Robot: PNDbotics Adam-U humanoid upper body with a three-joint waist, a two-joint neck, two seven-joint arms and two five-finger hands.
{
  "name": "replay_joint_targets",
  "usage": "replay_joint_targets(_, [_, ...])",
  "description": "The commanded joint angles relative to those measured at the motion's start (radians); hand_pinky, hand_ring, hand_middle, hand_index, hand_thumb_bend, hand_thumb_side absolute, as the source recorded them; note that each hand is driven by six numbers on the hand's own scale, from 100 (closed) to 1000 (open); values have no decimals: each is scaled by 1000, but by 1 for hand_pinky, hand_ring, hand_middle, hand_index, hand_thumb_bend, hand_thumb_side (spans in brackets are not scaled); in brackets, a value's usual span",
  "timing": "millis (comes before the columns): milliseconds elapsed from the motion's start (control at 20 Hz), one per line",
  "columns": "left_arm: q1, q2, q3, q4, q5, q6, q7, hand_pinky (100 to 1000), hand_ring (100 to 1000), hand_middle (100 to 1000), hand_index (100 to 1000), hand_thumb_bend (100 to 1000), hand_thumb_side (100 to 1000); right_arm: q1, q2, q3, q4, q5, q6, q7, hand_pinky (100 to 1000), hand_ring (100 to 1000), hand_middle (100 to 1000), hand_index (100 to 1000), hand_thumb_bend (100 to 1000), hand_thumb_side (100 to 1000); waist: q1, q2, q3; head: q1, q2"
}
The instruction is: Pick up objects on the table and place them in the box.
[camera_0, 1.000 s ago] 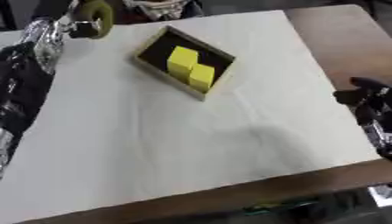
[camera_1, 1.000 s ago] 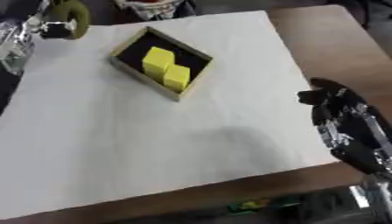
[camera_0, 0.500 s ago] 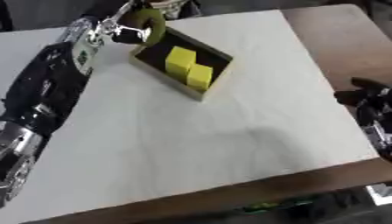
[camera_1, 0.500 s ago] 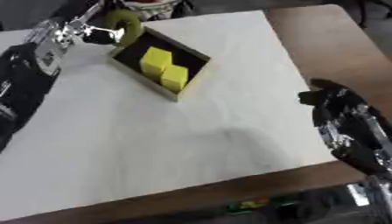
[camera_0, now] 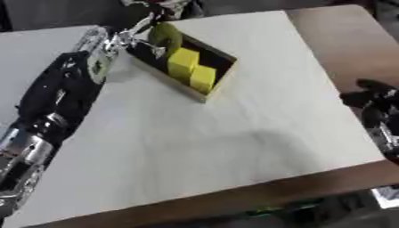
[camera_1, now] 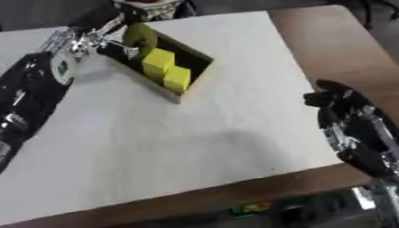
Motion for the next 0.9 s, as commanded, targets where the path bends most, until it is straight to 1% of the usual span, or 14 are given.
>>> replay_joint_targets(50, [-10, 41, 15, -48, -3, -1, 11, 722, 711, 818, 933, 324, 479, -9, -8, -5, -11, -4, -2, 1, 853, 817, 637, 881, 100, 470, -4, -19, 4, -7, -1])
replay_joint_targets(150, [0, 61, 21, -77, 22, 0, 8, 723, 716, 824, 931, 304, 542, -8, -9, -8, -11, -3, -2, -1, 853, 817, 636, 881, 100, 470, -4, -18, 9, -11, -1])
replay_joint_targets(200, [4, 72, 22, -94, 42, 1, 4, 719, 712, 819, 925, 281, 554, -8, -10, -9, -11, -2, -3, -2, 853, 816, 636, 881, 100, 470, -4, -18, 11, -13, -1])
replay_joint_targets(300, [15, 100, 24, -141, 99, 5, -4, 710, 700, 795, 916, 244, 548, -8, -11, -11, -12, -1, -3, -4, 853, 816, 636, 881, 100, 470, -4, -17, 17, -18, -2])
replay_joint_targets(400, [35, 137, 24, -212, 183, 13, -9, 687, 671, 746, 893, 119, 512, -8, -11, -13, -12, 0, -4, -5, 853, 817, 637, 881, 100, 470, -5, -16, 22, -23, -2])
replay_joint_targets(450, [49, 154, 24, -251, 235, 21, -14, 684, 668, 742, 891, 105, 509, -7, -12, -14, -12, 0, -4, -6, 853, 817, 637, 881, 100, 470, -5, -16, 25, -25, -2])
replay_joint_targets(500, [64, 170, 25, -293, 293, 30, -19, 668, 651, 711, 869, 100, 504, -7, -13, -15, -12, 1, -4, -8, 853, 816, 637, 881, 100, 470, -5, -15, 29, -27, -3])
replay_joint_targets(700, [188, 252, 56, -541, 620, 55, -33, 638, 628, 669, 844, 100, 557, -9, -15, -22, -13, 3, -5, -15, 854, 816, 637, 881, 100, 470, -6, -11, 50, -35, -6])
replay_joint_targets(800, [285, 274, 105, -690, 767, 68, -10, 627, 615, 642, 828, 100, 568, -9, -15, -27, -14, 5, -5, -20, 853, 816, 637, 882, 100, 470, -7, -10, 62, -36, -6])
replay_joint_targets(900, [383, 277, 158, -824, 878, 86, 29, 621, 612, 629, 817, 100, 574, -10, -14, -30, -16, 5, -4, -24, 853, 816, 637, 883, 100, 470, -8, -9, 73, -38, -6])
